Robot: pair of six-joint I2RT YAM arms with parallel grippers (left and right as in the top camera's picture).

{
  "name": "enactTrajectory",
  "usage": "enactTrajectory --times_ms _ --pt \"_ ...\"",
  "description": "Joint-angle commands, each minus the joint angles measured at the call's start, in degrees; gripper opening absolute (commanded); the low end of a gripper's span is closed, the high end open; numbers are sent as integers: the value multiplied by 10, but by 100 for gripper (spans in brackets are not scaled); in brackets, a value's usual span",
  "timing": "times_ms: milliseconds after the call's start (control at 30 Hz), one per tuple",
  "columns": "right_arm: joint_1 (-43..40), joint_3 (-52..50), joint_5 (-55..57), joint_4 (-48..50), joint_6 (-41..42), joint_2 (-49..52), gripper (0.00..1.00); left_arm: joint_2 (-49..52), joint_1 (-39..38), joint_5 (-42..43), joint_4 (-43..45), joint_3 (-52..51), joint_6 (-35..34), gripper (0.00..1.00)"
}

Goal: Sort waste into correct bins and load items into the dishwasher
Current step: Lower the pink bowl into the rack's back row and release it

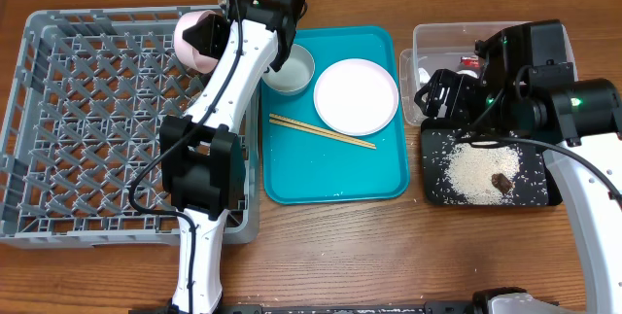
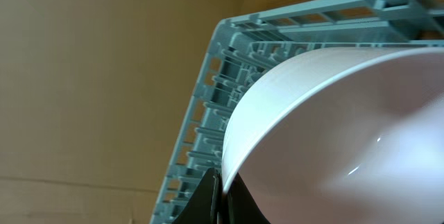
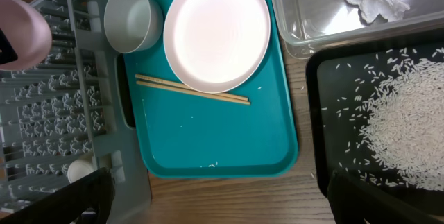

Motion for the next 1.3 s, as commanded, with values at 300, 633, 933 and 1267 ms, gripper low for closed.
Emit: enactTrajectory --times_ms 300,633,933,1267 --pt "-1 0 6 3 -4 1 100 16 -2 -12 41 2 -16 4" --pt "-1 0 6 3 -4 1 100 46 0 -31 49 2 12 4" --pt "-1 0 6 3 -4 1 100 80 -18 -72 38 2 28 4" --pt "-1 0 6 3 -4 1 100 77 -21 -151 38 2 41 4"
